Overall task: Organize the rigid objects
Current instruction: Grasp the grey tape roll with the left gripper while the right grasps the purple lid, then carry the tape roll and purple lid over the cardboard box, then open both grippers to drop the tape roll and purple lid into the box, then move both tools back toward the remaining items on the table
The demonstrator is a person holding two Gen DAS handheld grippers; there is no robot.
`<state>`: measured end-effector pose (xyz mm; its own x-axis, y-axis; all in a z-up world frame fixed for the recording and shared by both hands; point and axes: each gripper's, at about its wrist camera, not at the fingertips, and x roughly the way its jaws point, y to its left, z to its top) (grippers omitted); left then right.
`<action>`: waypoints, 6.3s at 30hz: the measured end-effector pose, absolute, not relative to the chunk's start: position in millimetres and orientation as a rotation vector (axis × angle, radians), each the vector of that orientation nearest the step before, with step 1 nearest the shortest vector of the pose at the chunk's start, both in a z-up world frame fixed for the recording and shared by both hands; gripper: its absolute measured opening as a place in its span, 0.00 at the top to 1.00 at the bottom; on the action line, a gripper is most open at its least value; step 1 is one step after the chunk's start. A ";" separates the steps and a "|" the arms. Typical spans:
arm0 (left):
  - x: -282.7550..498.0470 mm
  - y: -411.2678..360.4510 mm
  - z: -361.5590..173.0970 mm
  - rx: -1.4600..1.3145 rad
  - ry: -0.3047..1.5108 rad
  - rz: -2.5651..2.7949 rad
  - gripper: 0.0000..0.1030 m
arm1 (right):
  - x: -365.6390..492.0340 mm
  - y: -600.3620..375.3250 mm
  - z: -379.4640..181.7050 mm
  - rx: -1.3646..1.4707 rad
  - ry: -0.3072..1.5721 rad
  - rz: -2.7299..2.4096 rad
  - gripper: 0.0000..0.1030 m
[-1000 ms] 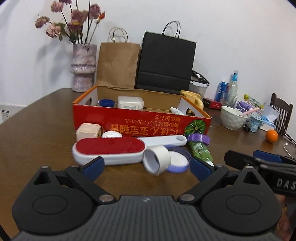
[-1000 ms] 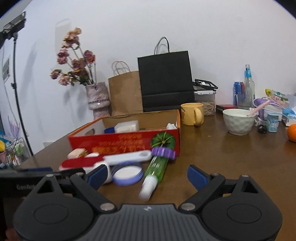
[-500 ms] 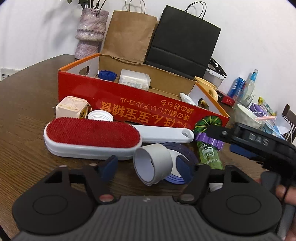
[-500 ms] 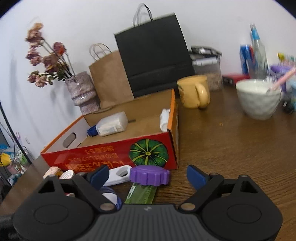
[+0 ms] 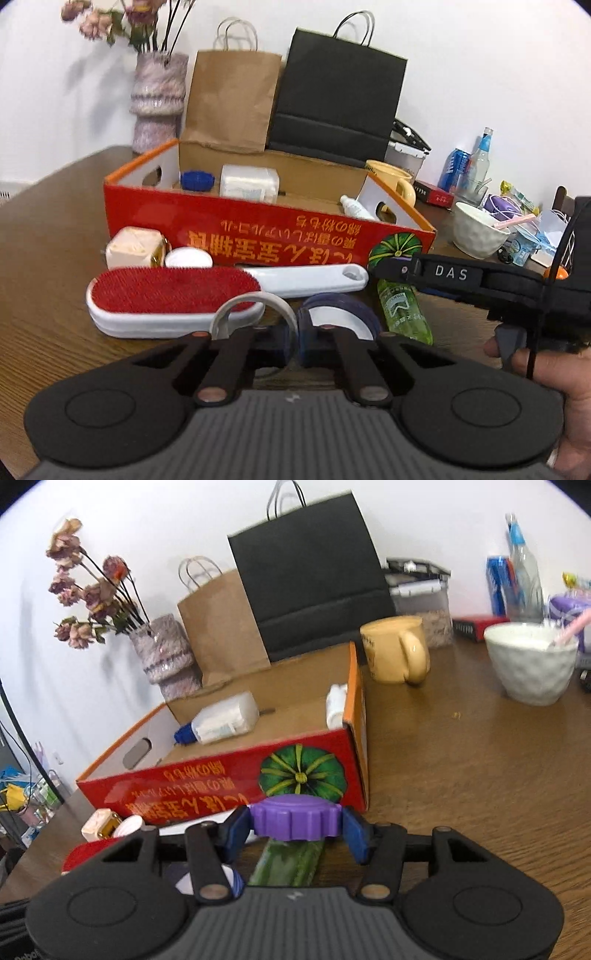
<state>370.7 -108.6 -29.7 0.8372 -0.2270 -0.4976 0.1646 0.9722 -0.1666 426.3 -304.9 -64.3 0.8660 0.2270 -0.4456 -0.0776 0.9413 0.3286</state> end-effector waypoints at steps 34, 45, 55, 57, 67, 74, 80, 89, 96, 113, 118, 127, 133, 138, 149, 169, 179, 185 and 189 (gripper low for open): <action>158.8 -51.2 27.3 -0.022 0.185 -0.105 0.95 | 134.4 -221.9 -4.6 0.004 0.101 0.113 0.48; 158.0 -55.4 31.4 -0.023 0.179 -0.117 0.95 | 137.4 -223.3 -4.0 0.024 0.101 0.115 0.48; 201.9 -59.6 30.1 -0.015 0.215 -0.145 0.95 | 180.3 -227.8 -8.5 0.067 0.153 0.156 0.48; 220.5 -60.2 36.5 -0.036 0.223 -0.176 0.95 | 199.5 -230.2 -3.5 0.077 0.172 0.163 0.48; 396.6 -78.2 77.4 -0.041 0.360 -0.306 0.95 | 362.9 -264.4 48.0 0.179 0.285 0.259 0.48; 562.5 -106.9 74.6 -0.126 0.638 -0.387 0.95 | 526.4 -285.6 56.6 0.235 0.500 0.266 0.48; 664.0 -127.0 36.8 -0.171 0.810 -0.379 0.95 | 626.3 -310.5 25.2 0.362 0.670 0.215 0.48; 709.6 -124.3 4.3 -0.251 0.872 -0.368 0.69 | 673.8 -324.3 -7.5 0.404 0.716 0.186 0.47; 703.8 -107.1 17.0 -0.267 0.875 -0.364 0.55 | 672.9 -319.2 -2.6 0.378 0.694 0.161 0.36; 617.4 -113.9 88.8 -0.147 0.860 -0.388 0.19 | 568.6 -332.1 64.8 0.251 0.638 0.123 0.32; 567.1 -109.0 113.8 -0.074 0.772 -0.347 0.16 | 525.6 -329.1 79.2 0.221 0.609 0.130 0.26; 443.1 -81.5 120.2 0.102 0.474 -0.179 0.15 | 429.2 -302.5 82.5 0.134 0.438 0.138 0.16; 347.8 -54.6 110.9 0.124 0.297 -0.141 0.09 | 337.5 -286.3 69.7 0.082 0.296 0.142 0.16; 256.9 -37.1 84.1 0.147 0.160 -0.147 0.04 | 255.4 -265.5 47.4 -0.023 0.194 0.135 0.10; 132.3 -13.2 33.0 0.192 0.136 -0.104 0.00 | 119.4 -234.1 5.6 -0.076 0.111 0.176 0.04; 122.2 -4.4 16.5 0.161 0.190 -0.129 0.00 | 88.0 -223.1 -18.7 -0.098 0.169 0.203 0.04; 169.1 -2.0 -4.7 0.153 0.289 -0.119 0.00 | 143.5 -233.1 -33.2 0.029 0.259 0.196 0.06; 224.3 -0.2 1.0 0.118 0.303 -0.141 0.00 | 194.8 -230.0 -26.9 0.061 0.302 0.229 0.15; 277.4 -2.4 5.2 0.083 0.333 -0.166 0.03 | 241.4 -224.1 -17.8 0.075 0.337 0.270 0.22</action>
<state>277.4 -2.4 5.2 0.9315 -0.1483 -0.3321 0.1756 0.9830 0.0535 241.4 -224.1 -17.8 0.9081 0.2742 -0.3163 -0.2494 0.9613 0.1173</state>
